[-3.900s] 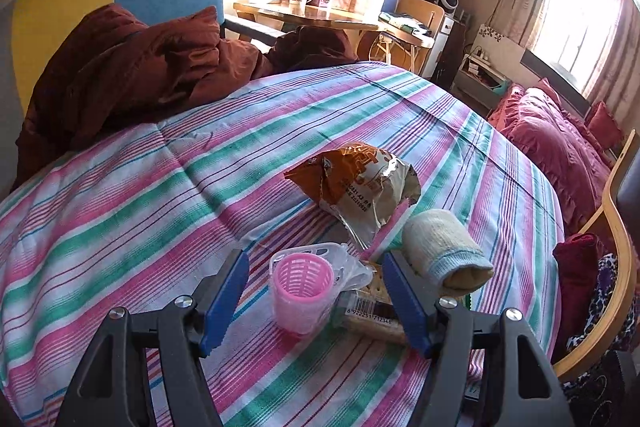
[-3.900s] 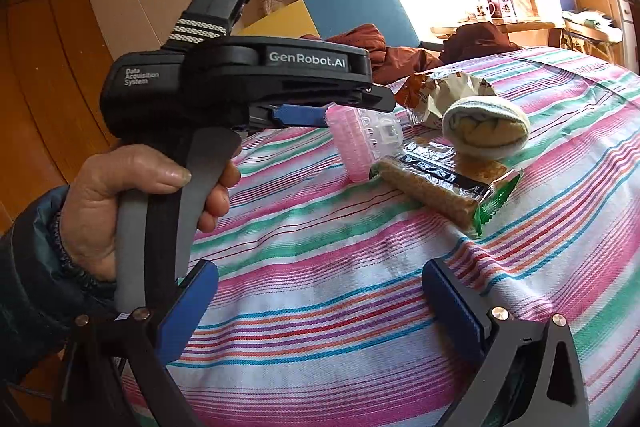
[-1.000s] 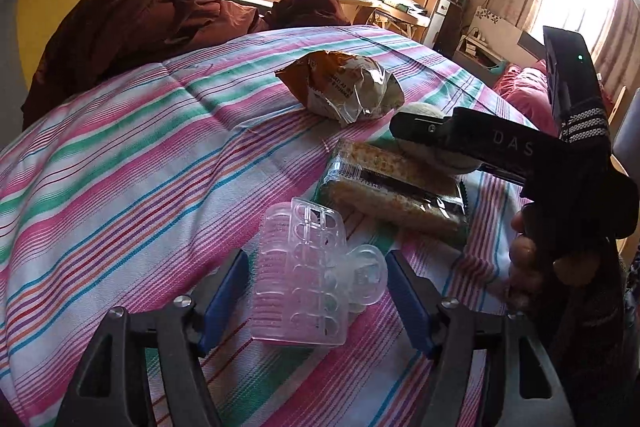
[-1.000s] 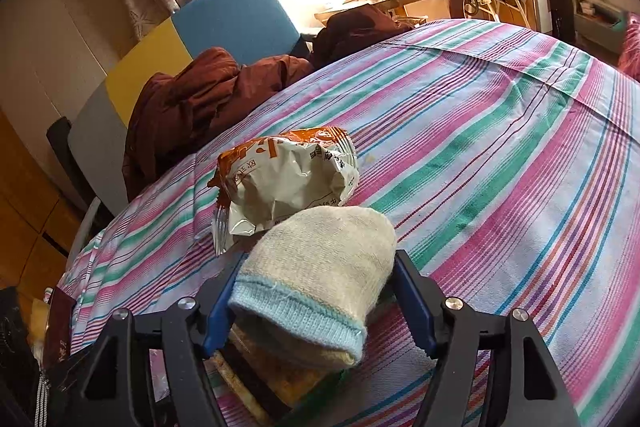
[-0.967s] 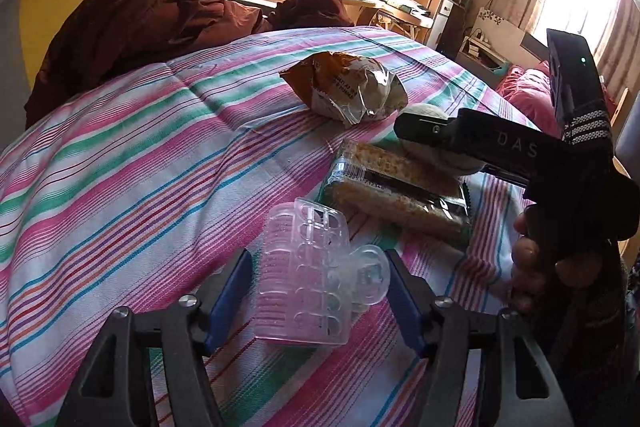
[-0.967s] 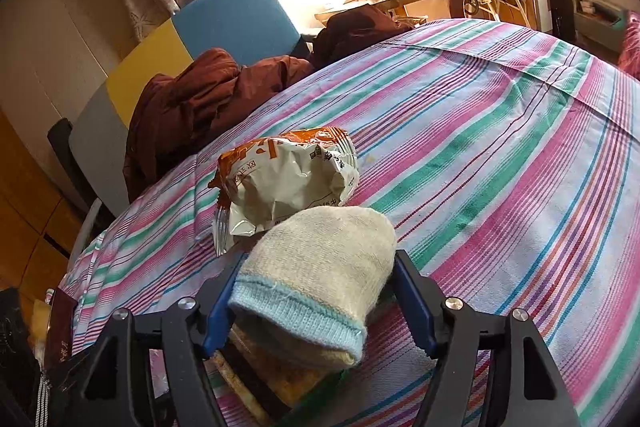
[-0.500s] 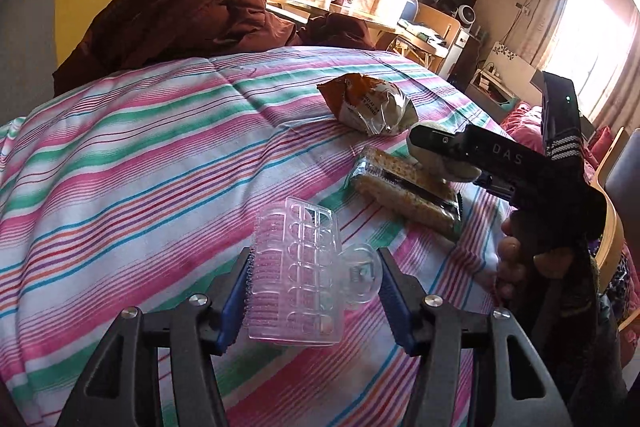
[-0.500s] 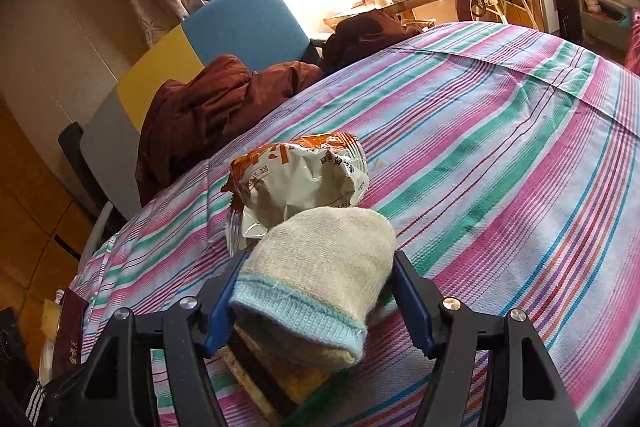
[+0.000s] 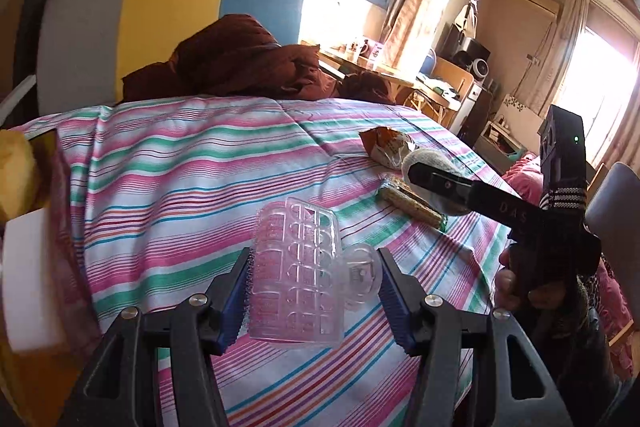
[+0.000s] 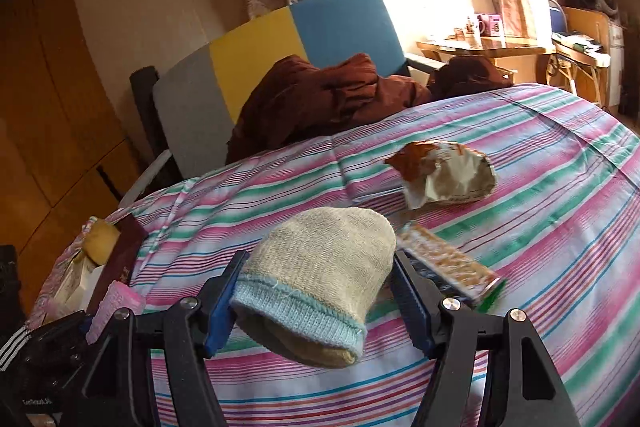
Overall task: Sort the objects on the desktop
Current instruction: 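Carry the clear container and beige hat over the gold tray with both tools, then open both tools to release the hat and clear container into the tray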
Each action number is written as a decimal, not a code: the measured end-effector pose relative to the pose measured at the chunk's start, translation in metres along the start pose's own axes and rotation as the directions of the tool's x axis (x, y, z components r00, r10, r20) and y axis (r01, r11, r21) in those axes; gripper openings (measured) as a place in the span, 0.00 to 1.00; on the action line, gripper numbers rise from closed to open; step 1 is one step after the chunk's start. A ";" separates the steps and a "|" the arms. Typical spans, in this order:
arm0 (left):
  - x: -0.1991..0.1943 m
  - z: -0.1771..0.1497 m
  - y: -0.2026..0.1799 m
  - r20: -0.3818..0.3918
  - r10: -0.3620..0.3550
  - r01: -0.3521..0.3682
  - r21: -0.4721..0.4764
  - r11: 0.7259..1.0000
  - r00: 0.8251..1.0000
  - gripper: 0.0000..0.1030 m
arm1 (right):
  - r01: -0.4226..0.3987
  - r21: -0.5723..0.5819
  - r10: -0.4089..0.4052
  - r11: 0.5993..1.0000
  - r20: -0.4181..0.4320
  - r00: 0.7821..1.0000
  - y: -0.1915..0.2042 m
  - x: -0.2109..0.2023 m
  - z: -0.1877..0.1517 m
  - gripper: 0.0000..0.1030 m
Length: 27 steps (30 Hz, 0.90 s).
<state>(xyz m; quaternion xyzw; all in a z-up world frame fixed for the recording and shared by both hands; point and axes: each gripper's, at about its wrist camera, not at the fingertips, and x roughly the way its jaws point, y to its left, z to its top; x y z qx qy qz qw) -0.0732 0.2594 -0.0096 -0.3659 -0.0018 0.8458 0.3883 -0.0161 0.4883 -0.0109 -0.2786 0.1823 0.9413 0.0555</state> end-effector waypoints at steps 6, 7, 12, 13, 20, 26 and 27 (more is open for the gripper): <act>-0.059 -0.009 0.049 0.088 0.091 -0.082 -0.102 0.991 0.992 0.58 | -0.166 -0.119 0.162 0.979 -0.043 0.986 0.082 0.006 -0.010 0.68; -0.068 -0.012 0.057 0.101 0.113 -0.101 -0.118 0.988 0.989 0.58 | -0.196 -0.138 0.191 0.971 -0.052 0.980 0.095 0.006 -0.013 0.68; -0.111 -0.023 0.105 0.147 0.230 -0.198 -0.207 0.958 0.962 0.58 | -0.321 -0.225 0.304 0.920 -0.109 0.946 0.158 0.007 -0.029 0.68; -0.118 -0.025 0.115 0.153 0.252 -0.215 -0.224 0.951 0.956 0.58 | -0.340 -0.240 0.319 0.909 -0.123 0.940 0.169 0.008 -0.032 0.68; -0.145 -0.047 0.167 0.145 0.344 -0.285 -0.320 0.903 0.928 0.58 | -0.462 -0.335 0.413 0.821 -0.209 0.886 0.235 0.011 -0.058 0.68; -0.162 -0.051 0.186 0.170 0.362 -0.289 -0.344 0.894 0.917 0.58 | -0.518 -0.411 0.446 0.750 -0.265 0.855 0.282 0.020 -0.074 0.68; -0.164 -0.051 0.187 0.174 0.364 -0.289 -0.346 0.893 0.915 0.58 | -0.525 -0.418 0.447 0.742 -0.275 0.851 0.287 0.023 -0.076 0.68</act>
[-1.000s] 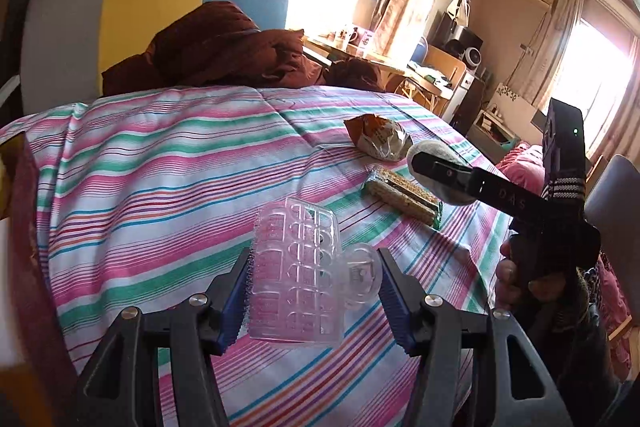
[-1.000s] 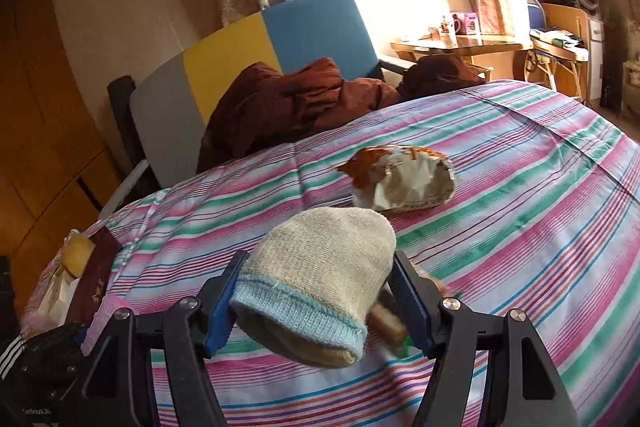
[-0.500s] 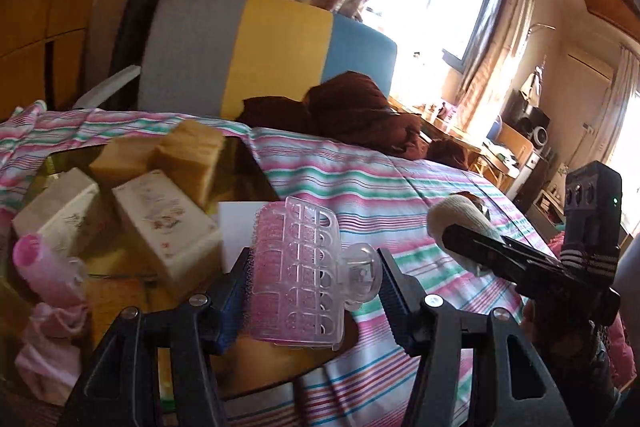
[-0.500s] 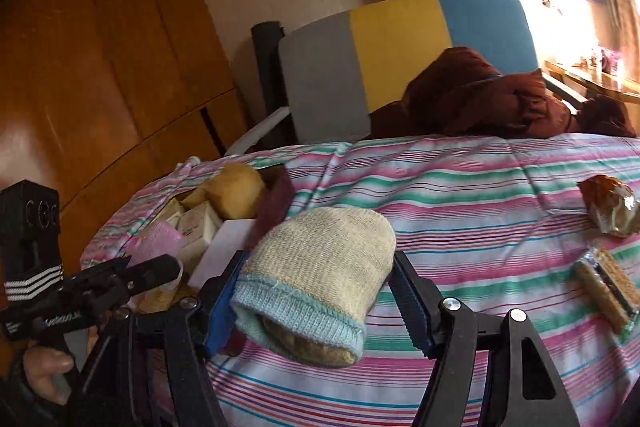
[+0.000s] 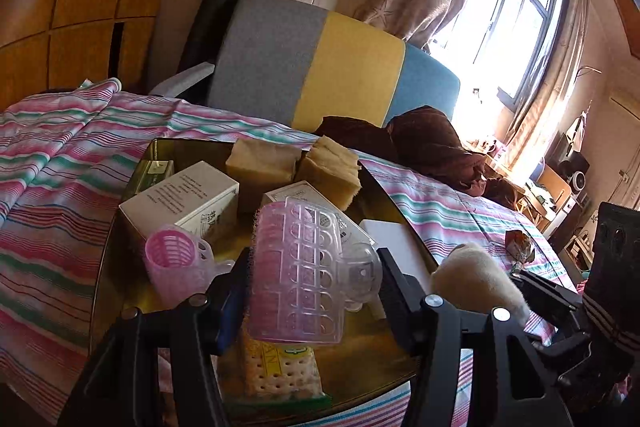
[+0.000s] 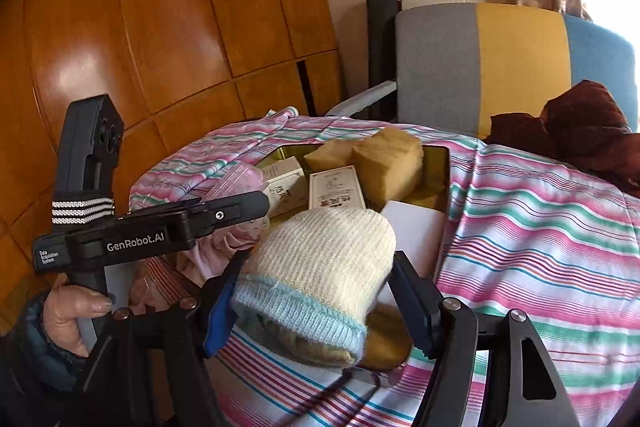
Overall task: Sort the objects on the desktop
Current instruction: 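Open both tools to release the hat and clear container into the tray, then withdraw both tools toward the snack bar and chip packet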
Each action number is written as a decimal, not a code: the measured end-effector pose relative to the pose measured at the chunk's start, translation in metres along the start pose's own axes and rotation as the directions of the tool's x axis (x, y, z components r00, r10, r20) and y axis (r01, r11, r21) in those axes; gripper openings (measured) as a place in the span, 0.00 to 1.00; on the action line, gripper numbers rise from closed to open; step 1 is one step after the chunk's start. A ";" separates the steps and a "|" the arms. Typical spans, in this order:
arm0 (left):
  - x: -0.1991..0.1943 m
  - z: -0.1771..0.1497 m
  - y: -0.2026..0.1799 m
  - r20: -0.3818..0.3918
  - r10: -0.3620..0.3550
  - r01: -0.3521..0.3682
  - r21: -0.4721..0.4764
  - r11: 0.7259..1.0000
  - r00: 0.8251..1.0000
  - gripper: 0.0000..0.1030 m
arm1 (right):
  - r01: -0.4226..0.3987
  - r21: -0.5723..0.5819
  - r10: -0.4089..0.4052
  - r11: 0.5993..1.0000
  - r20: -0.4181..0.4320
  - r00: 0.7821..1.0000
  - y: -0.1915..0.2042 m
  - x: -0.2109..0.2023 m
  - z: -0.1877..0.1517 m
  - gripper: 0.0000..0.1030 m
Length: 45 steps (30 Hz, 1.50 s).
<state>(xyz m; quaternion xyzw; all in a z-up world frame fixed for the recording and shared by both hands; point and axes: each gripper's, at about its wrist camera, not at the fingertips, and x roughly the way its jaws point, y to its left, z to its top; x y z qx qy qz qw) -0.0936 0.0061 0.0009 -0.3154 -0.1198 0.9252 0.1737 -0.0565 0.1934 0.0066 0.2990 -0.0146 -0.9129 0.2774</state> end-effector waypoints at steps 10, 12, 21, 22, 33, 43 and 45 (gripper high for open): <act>-0.001 0.005 0.015 0.008 0.038 -0.037 -0.011 0.999 0.999 0.58 | -0.019 -0.038 0.016 0.999 -0.062 0.998 0.010 0.041 -0.003 0.75; 0.001 0.005 0.016 0.005 0.043 -0.043 -0.008 0.999 0.999 0.58 | -0.013 -0.038 0.010 0.999 -0.062 0.998 0.009 0.042 -0.005 0.75; 0.013 0.010 0.009 -0.019 0.070 -0.070 0.026 0.997 0.997 0.58 | 0.015 0.052 -0.015 0.999 0.002 1.000 -0.017 0.007 -0.012 0.76; 0.015 0.012 0.008 -0.024 0.074 -0.073 0.030 0.997 0.997 0.58 | 0.021 0.064 -0.022 0.998 0.007 1.000 -0.021 0.002 -0.014 0.76; 0.044 0.019 0.006 -0.071 0.123 -0.122 0.019 0.992 0.990 0.61 | 0.084 0.181 -0.087 0.980 0.007 0.996 -0.061 -0.019 -0.032 0.78; 0.020 0.016 0.017 -0.022 0.124 -0.125 -0.048 0.991 0.992 0.68 | 0.108 0.225 -0.112 0.968 0.006 0.994 -0.076 -0.027 -0.048 0.79; 0.013 0.015 0.017 -0.008 0.123 -0.123 -0.054 0.991 0.992 0.68 | 0.117 0.239 -0.121 0.964 0.002 0.993 -0.081 -0.030 -0.053 0.79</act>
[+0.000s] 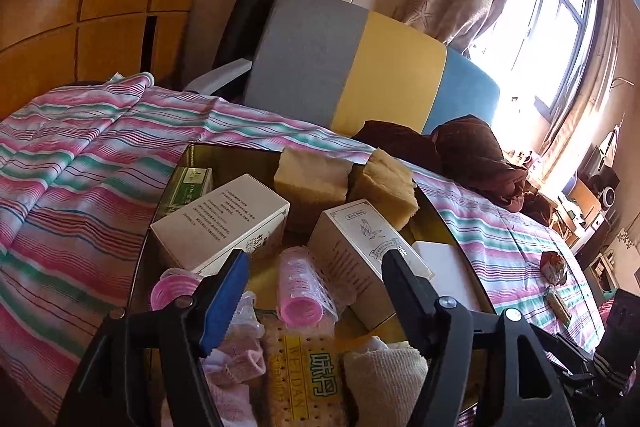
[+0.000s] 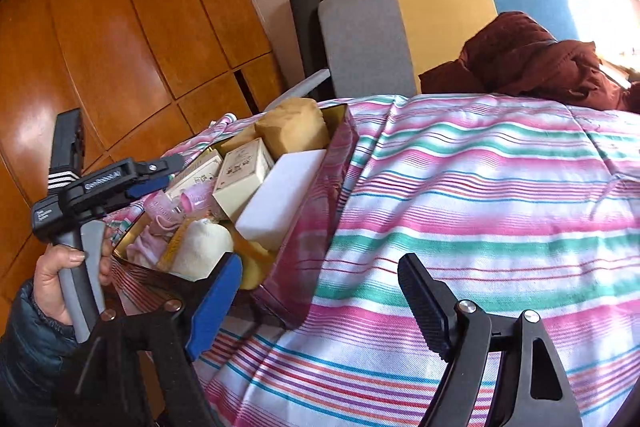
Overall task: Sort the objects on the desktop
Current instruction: 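Withdraw both tools toward the snack bar and chip packet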
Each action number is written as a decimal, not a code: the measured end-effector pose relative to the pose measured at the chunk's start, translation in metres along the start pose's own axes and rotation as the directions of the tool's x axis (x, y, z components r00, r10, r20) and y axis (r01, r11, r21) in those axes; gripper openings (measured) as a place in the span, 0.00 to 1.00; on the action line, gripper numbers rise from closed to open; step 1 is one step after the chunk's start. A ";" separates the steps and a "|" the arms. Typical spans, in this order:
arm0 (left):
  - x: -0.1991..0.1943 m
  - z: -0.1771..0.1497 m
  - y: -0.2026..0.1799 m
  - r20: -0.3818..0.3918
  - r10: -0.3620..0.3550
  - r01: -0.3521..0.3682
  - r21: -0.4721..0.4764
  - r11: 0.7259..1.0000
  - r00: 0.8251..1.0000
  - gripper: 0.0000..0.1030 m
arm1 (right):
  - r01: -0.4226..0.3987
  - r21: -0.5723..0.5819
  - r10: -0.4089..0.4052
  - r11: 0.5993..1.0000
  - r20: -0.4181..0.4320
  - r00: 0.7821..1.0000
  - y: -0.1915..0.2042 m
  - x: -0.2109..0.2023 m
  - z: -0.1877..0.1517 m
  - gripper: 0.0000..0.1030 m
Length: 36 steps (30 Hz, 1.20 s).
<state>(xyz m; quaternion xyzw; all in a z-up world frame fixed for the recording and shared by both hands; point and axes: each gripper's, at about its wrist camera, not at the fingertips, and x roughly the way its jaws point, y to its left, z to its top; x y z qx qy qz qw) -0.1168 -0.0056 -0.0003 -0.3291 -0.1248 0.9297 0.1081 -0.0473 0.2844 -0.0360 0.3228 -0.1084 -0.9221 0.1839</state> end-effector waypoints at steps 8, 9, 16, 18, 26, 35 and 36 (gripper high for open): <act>-0.012 -0.003 -0.029 -0.001 -0.062 0.062 0.060 0.996 0.998 0.68 | 0.109 0.084 -0.111 0.990 0.021 0.994 -0.044 -0.030 -0.016 0.81; -0.011 -0.003 -0.037 -0.008 -0.080 0.080 0.077 0.994 0.997 0.68 | 0.129 0.101 -0.133 0.986 0.028 0.991 -0.052 -0.037 -0.018 0.82; 0.006 -0.016 -0.109 -0.105 -0.204 0.222 0.201 0.954 0.973 0.68 | 0.283 0.256 -0.311 0.924 0.077 0.947 -0.119 -0.095 -0.032 0.84; 0.013 -0.022 -0.131 -0.141 -0.232 0.260 0.234 0.937 0.962 0.68 | 0.320 0.300 -0.360 0.899 0.089 0.929 -0.138 -0.113 -0.035 0.84; 0.051 -0.046 -0.229 -0.306 -0.310 0.408 0.343 0.846 0.900 0.69 | 0.395 0.453 -0.489 0.800 0.110 0.865 -0.199 -0.163 -0.045 0.87; 0.092 -0.056 -0.351 -0.432 -0.344 0.536 0.480 0.695 0.834 0.82 | 0.376 0.519 -0.502 0.768 0.121 0.857 -0.229 -0.160 -0.052 0.88; 0.095 -0.056 -0.365 -0.432 -0.344 0.540 0.510 0.669 0.834 0.82 | 0.367 0.523 -0.495 0.769 0.127 0.859 -0.231 -0.159 -0.054 0.88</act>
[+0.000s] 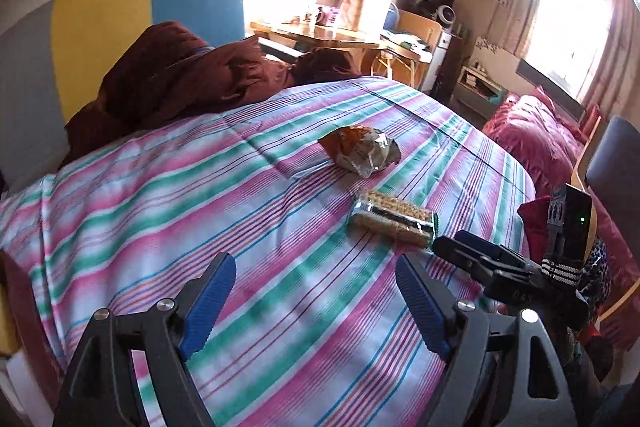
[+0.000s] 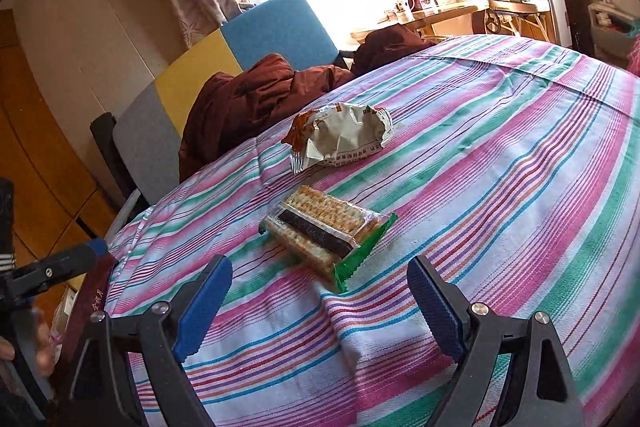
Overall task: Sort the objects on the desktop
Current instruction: 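Withdraw both tools toward the snack bar and chip packet, then grasp the orange-and-white chip packet with the left tool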
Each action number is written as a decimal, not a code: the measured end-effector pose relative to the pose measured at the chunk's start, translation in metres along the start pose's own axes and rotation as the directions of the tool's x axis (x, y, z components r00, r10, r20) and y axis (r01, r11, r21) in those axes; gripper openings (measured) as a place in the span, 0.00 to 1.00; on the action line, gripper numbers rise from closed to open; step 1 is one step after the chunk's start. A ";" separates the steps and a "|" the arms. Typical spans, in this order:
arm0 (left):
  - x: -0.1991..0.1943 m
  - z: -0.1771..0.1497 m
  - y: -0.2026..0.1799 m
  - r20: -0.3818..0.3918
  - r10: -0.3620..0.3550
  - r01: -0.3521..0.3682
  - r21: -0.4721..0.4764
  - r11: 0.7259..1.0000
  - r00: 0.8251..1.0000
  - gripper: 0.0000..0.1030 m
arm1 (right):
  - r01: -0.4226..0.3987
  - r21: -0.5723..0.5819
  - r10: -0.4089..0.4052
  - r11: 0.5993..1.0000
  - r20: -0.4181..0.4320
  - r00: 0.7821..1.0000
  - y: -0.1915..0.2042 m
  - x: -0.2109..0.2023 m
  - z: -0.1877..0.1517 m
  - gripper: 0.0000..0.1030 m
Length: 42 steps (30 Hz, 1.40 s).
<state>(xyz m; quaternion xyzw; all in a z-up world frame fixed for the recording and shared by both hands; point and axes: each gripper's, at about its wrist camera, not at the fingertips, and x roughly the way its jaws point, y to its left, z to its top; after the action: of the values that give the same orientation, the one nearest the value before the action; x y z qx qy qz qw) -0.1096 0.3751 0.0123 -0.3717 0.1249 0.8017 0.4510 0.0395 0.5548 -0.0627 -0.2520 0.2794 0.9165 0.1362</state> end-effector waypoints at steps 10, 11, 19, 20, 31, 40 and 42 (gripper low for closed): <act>0.079 0.079 -0.057 -0.034 -0.038 0.047 0.324 0.945 0.999 0.84 | -0.083 -0.016 0.083 0.996 0.014 0.996 -0.001 0.005 -0.005 0.94; 0.087 0.085 -0.059 -0.045 -0.049 0.061 0.336 0.940 0.998 0.84 | -0.096 -0.016 0.096 0.995 0.018 0.995 -0.002 0.006 -0.005 0.95; 0.144 0.122 -0.071 -0.138 -0.109 0.160 0.445 0.881 0.984 0.84 | -0.164 -0.019 0.164 0.986 0.032 0.986 -0.004 0.004 -0.006 0.98; 0.150 0.125 -0.071 -0.151 -0.109 0.166 0.451 0.877 0.983 0.86 | -0.169 -0.020 0.169 0.985 0.032 0.985 -0.004 0.004 -0.006 0.98; 0.210 0.126 -0.076 -0.289 -0.128 0.260 0.479 0.838 0.949 1.00 | -0.192 -0.026 0.193 0.981 0.028 0.981 -0.004 0.005 -0.005 1.00; 0.214 0.108 -0.062 -0.246 -0.125 0.211 0.365 0.907 0.961 0.65 | -0.190 -0.030 0.190 0.981 0.022 0.981 -0.003 0.006 -0.005 1.00; 0.206 0.104 -0.055 -0.232 -0.122 0.195 0.323 0.926 0.965 0.65 | -0.186 -0.031 0.186 0.982 0.019 0.982 -0.003 0.006 -0.005 1.00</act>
<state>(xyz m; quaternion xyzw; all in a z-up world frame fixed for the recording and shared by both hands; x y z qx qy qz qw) -0.1800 0.5915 -0.0538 -0.3782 0.2786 0.6851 0.5568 0.0372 0.5548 -0.0707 -0.2168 0.2868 0.9318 0.0493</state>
